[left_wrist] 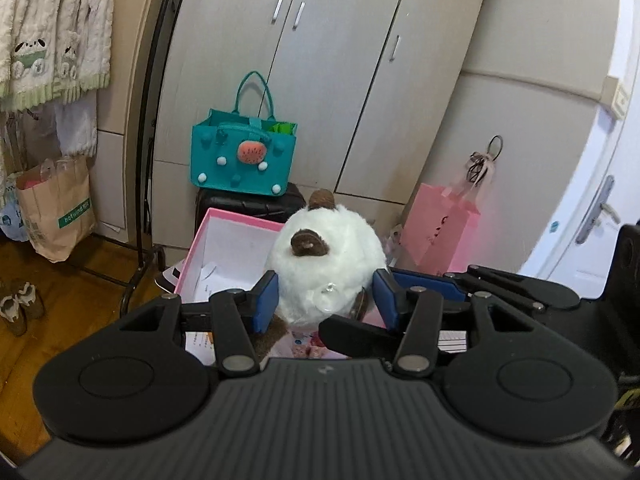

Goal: Organize soft objects
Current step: 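Lift the plush cat with both grippers and carry it over the pink box, then lower the plush cat into the pink box and open both grippers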

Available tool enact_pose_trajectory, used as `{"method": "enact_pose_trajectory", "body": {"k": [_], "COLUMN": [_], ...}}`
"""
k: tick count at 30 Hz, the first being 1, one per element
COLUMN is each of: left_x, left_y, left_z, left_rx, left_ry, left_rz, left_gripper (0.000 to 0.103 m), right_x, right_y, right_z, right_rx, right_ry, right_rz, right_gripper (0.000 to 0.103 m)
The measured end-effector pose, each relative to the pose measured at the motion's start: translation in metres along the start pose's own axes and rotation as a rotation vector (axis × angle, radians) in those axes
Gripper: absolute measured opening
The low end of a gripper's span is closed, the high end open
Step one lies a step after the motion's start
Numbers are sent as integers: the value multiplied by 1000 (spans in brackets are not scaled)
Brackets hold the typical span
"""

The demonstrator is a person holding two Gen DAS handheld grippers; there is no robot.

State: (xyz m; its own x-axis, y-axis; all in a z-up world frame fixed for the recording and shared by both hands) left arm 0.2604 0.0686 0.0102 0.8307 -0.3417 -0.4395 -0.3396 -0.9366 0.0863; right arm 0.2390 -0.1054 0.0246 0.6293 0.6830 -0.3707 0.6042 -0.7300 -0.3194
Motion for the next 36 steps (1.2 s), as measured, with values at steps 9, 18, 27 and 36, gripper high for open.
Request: {"method": "enact_pose_trajectory", "body": {"k": [9,18,27,36], "left_x": [34,9,2,-32], "left_y": [-25,-31,-15,22], "left_z": [23,34,48,53], "left_rx": [-56,12,22,94], "left_ry": [-66,-17,-62,-53], "left_rz": [-52,-186,-144,-95], "left_gripper": [48,50,52,61], "right_x": [41,22,-28,-90], "right_y": [26,40,45,53], "right_z": [18,35,49,51], "right_rx": [81,88,127,203], "right_ry": [-93,-87,-23,75], "right_rz": [17,104,120,221], "right_gripper": [62,64,65,71]}}
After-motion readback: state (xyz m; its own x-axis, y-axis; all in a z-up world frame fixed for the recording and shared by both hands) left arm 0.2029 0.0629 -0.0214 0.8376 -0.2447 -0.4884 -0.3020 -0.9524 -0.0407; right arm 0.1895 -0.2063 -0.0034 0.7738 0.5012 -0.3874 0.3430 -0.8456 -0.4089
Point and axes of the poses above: each gripper's, at about its wrist camera, not at the fingertips, and x roughly the way its jaws point, y to its right, z to its underside, the point moved 7 cm from there along x, roughly the way its jaws point, and after that the axes turned 13 degrees about x, right-handed, at the moved point
